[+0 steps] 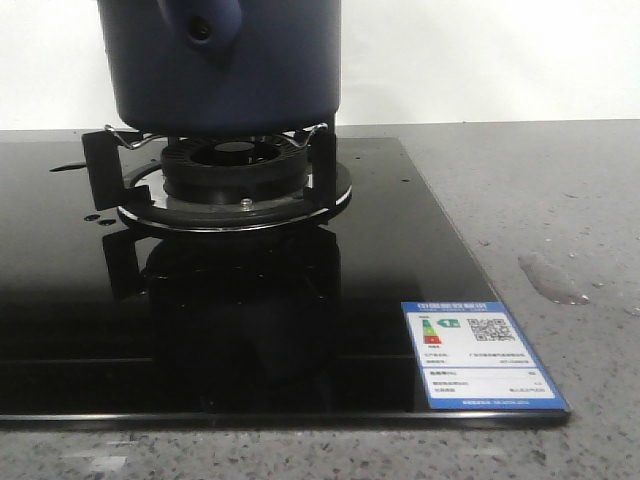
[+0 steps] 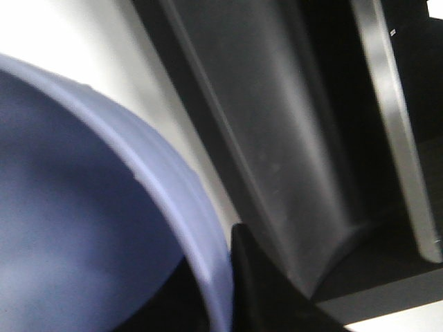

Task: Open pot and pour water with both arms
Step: 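Tilt the bowl with the right gripper to pour water into the pot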

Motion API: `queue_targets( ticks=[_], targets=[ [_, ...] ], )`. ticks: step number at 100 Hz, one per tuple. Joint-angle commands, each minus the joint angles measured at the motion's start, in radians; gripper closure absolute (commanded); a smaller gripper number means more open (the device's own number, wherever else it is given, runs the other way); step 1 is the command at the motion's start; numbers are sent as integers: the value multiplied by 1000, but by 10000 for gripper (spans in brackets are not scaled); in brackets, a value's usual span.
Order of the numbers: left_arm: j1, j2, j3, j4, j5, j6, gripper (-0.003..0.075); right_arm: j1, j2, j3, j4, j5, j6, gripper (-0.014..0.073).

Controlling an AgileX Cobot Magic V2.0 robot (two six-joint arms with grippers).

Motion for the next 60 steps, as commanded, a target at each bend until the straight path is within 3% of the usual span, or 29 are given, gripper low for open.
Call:
queue_targets(
  ticks=[1,26,39,49,60],
  targets=[
    [-8,-4,-34,-36,-1,1,500,17,-58,-32,-134,-17,8,634],
    [-8,-6,-34,-36,-1,1,500,33,-58,-32,-169,20,10,636],
    [-8,-6,-34,-36,-1,1,500,33,-58,-32,-146,65,90,636],
    [-8,-6,-34,-36,-1,1,500,33,-63,-47,-30,170,183,637],
    [-8,-6,-34,-36,-1,1,500,-7,-79,-118,249,237,188,637]
  ],
)
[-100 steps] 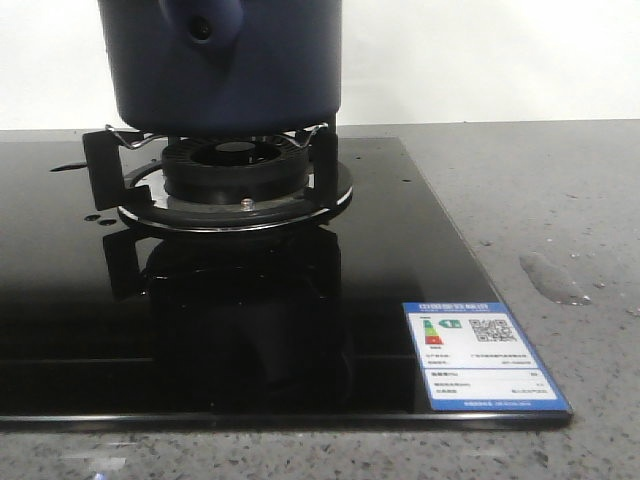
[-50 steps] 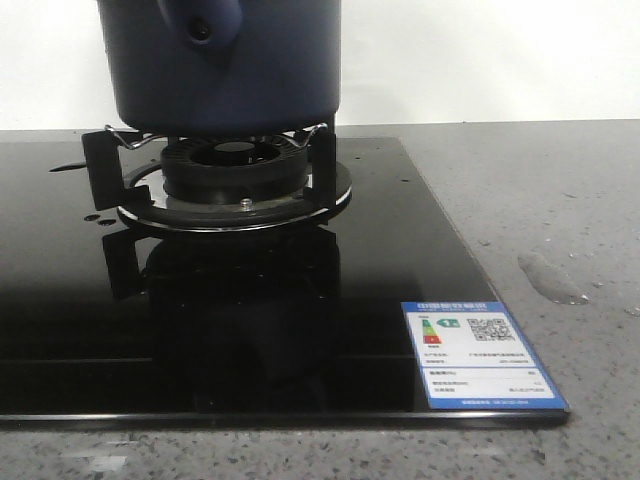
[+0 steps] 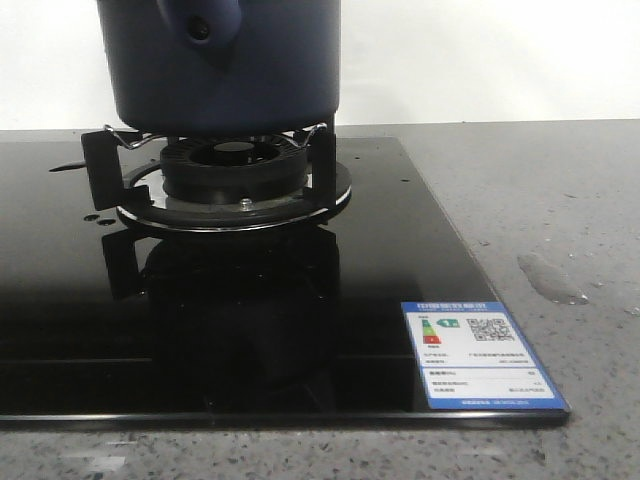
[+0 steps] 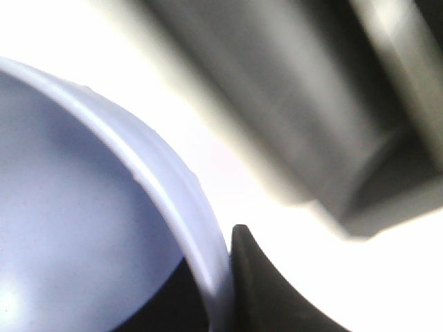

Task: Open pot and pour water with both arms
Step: 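Tilt the bowl with the right gripper to pour water into the pot, then carry the bowl back with the right gripper, set it on the counter, release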

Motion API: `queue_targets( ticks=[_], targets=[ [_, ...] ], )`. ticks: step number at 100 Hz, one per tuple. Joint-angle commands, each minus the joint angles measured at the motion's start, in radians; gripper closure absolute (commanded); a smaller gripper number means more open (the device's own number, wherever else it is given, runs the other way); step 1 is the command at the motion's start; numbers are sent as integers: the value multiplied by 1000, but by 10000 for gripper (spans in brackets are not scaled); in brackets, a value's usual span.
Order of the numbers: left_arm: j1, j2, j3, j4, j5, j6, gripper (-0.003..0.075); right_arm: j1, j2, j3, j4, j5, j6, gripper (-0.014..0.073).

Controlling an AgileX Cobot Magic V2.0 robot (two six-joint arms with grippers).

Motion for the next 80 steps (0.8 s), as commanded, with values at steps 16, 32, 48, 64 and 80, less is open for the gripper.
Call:
queue_targets(
  ticks=[16,32,48,64,80],
  targets=[
    [-35,-4,-34,-36,-7,1,500,-155,-109,-230,445,120,27,637],
    [-52,7,-45,-36,6,1,500,-335,-173,-281,798,133,8,637],
    [-59,61,-101,-36,43,1,500,-523,-239,-219,1105,133,-8,637],
    [-59,147,-181,-36,80,5,500,-636,-358,8,1225,133,-53,637],
    [-80,246,-238,-36,126,43,500,-710,-535,358,1237,133,-94,637]
  ],
)
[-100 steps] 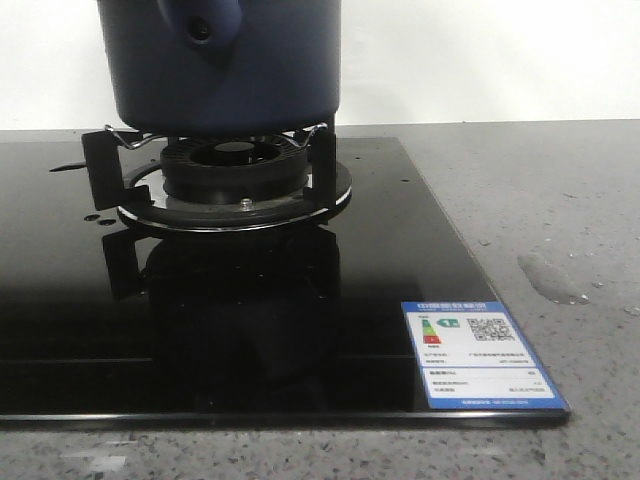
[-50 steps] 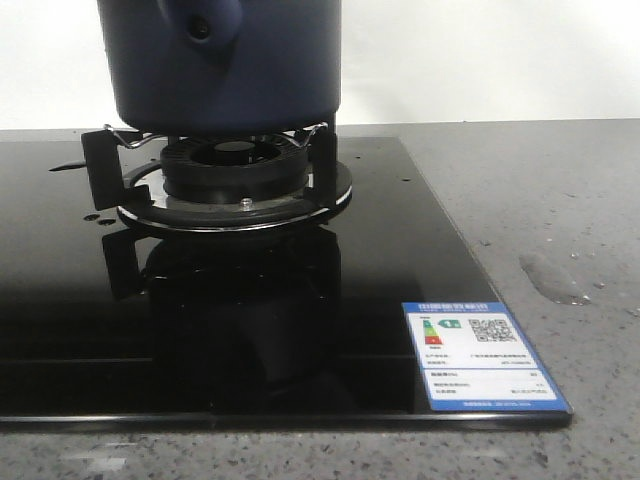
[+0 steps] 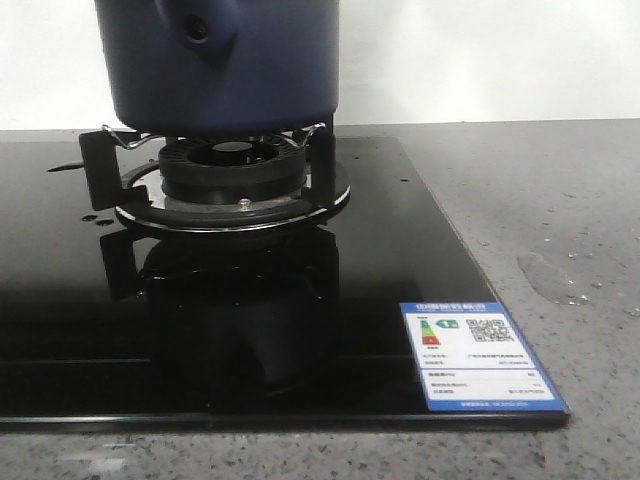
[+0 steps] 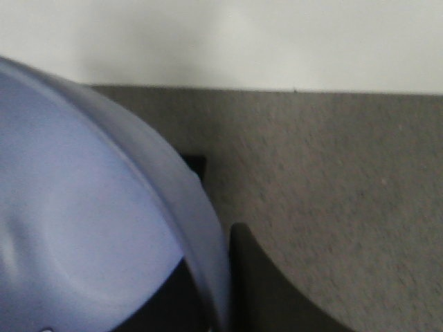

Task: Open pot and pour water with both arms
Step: 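Carry the bowl back with the right gripper, set it on the counter, release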

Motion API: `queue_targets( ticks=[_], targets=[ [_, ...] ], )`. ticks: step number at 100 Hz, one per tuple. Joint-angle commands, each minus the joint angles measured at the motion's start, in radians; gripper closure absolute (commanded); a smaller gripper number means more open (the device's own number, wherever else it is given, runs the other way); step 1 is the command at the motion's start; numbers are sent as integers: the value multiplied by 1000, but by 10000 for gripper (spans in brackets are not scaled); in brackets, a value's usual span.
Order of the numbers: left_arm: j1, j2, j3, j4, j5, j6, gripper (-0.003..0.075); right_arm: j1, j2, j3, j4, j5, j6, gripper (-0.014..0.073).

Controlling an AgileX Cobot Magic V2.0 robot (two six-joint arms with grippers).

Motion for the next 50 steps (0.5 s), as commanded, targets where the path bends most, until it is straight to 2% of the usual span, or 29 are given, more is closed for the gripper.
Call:
queue_targets(
  ticks=[1,29,50],
  targets=[
    [-19,40,-67,-36,47,29,500,-41,-143,151,11,34,-31,637],
    [-28,216,-154,-47,120,33,500,-260,-423,656,21,-75,-93,637],
    [-28,328,-225,-47,178,67,500,-408,-487,919,113,-155,-192,637]
  ],
)
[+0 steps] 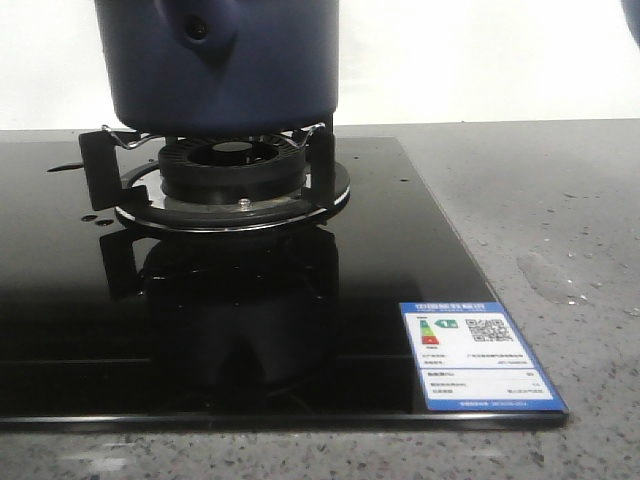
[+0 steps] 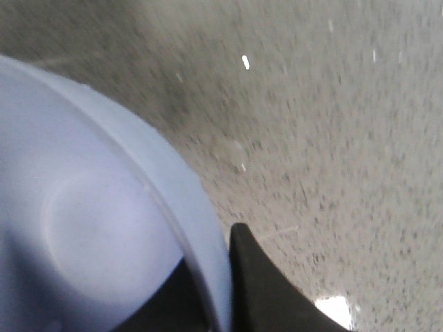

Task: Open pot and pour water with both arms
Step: 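Carry the bowl back with the right gripper, set it on the counter, release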

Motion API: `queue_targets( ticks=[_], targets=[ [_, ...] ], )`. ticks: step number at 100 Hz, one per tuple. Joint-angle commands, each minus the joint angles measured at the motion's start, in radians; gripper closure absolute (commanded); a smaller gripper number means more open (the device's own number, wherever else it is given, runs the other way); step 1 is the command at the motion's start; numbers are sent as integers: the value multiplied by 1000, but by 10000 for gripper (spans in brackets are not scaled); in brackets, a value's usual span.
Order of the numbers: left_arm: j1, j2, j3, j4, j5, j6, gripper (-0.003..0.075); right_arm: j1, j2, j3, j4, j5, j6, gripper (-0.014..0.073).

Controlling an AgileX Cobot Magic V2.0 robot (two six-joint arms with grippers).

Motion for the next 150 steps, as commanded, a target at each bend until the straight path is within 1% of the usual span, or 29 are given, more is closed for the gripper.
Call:
queue_targets(
  ticks=[1,10,19,44,49,58,68,82,99,114,126,130,133,137,140,145,150],
  targets=[
    [-8,14,-69,-49,49,15,500,-46,-29,61,57,-99,-48,637],
    [-8,52,-95,-59,84,15,500,-54,-26,142,93,-168,-49,637],
    [-8,69,-104,-91,108,15,500,-54,-24,187,101,-200,-50,637],
    [-5,71,-104,-92,110,24,500,-54,-24,213,96,-237,-50,630],
    [-5,71,-104,-92,112,34,500,-54,-24,213,102,-244,-50,608],
    [-5,71,-104,-90,113,38,500,-54,-22,213,114,-260,-50,538],
    [-5,71,-104,-90,113,38,500,-54,-18,213,117,-254,-50,463],
    [-5,71,-104,-90,116,38,500,-54,-12,213,115,-236,-50,383],
    [-5,71,-104,-90,116,38,500,-54,-39,168,41,-218,-50,326],
    [-5,75,-104,-90,116,50,500,-54,-119,75,18,-200,-35,325],
    [-5,96,-104,-90,119,62,500,-54,-193,-2,42,-189,-35,343],
    [-5,105,-104,-90,119,62,500,-54,-217,-17,59,-189,-35,372],
    [-5,111,-104,-90,113,66,500,-54,-234,-29,64,-189,-35,405],
    [-4,122,-104,-90,108,67,500,-54,-262,-39,66,-191,-35,473],
    [-2,128,-104,-90,106,67,500,-54,-279,-47,66,-191,-35,532],
    [9,141,-104,-90,106,67,500,-54,-311,-52,66,-191,-41,659],
    [26,148,-104,-97,106,67,500,-54,-336,-55,64,-194,-41,657]
  ],
)
